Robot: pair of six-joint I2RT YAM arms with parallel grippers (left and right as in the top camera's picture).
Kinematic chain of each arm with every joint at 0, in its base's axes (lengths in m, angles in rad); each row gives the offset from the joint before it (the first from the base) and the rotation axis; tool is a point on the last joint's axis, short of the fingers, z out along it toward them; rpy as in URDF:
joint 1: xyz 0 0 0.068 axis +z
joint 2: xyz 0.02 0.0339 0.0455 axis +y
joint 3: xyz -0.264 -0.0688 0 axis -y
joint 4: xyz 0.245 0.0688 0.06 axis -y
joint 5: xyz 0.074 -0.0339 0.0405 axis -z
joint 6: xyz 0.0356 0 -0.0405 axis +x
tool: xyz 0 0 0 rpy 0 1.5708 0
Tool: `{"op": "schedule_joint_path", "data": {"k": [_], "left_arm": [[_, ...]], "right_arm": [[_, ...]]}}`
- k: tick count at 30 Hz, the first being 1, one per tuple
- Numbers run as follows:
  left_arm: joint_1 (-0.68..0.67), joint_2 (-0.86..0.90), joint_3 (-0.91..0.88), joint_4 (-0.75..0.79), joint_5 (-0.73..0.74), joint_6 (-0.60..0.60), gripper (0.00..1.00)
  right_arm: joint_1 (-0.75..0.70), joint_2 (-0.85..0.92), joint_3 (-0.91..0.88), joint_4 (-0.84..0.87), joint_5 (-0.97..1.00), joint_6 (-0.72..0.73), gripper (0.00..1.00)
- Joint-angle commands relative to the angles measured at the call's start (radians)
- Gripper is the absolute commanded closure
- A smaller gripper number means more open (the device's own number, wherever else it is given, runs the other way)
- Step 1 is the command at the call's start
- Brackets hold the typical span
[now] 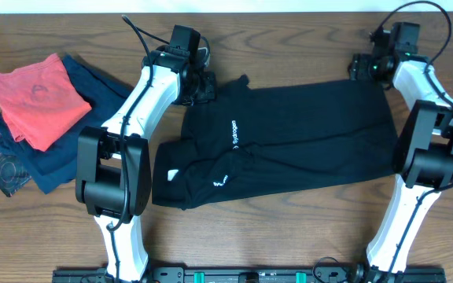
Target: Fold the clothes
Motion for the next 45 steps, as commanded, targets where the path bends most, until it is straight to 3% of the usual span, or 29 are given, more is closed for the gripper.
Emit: {"op": "schedule_joint_path", "data": {"k": [1,4,8,10,14,16,23,31,45], "left_arm": [[0.002,0.006,-0.010,-0.004,-0.012,-0.006,0.94],[0.002,0.006,-0.015,-0.004,-0.016,-0.006,0.94],[0.002,0.006,-0.016,-0.011,-0.016,-0.005,0.94],[0.002,0.006,-0.016,-0.012,-0.016,-0.005,0.94],[0.002,0.006,-0.016,-0.011,-0.016,-0.005,0.94],[0.003,0.006,-0.016,-0.011,-0.017,-0.005,0.94],[0.023,-0.009,-0.013,-0.010,-0.055,-0.004,0.94],[0.063,-0.137,-0.011,-0.051,-0.054,0.017,0.94],[-0.011,-0.219,-0.025,-0.542,-0.040,0.017,0.94]], "right_arm": [[0.011,0.034,0.013,-0.008,0.090,0.015,0.34],[0.012,0.034,0.013,-0.034,0.126,0.023,0.57],[0.008,0.034,0.013,-0.078,0.177,0.027,0.51],[0.005,0.034,0.013,-0.092,0.212,0.045,0.53],[0.002,0.034,0.013,-0.102,0.219,0.057,0.87],[0.003,0.034,0.013,-0.102,0.219,0.066,0.99],[-0.006,-0.014,0.044,-0.169,0.227,0.070,0.99],[-0.048,-0.222,0.063,-0.377,0.284,0.108,0.99],[-0.068,-0.315,0.057,-0.890,0.381,0.134,0.99]]}}
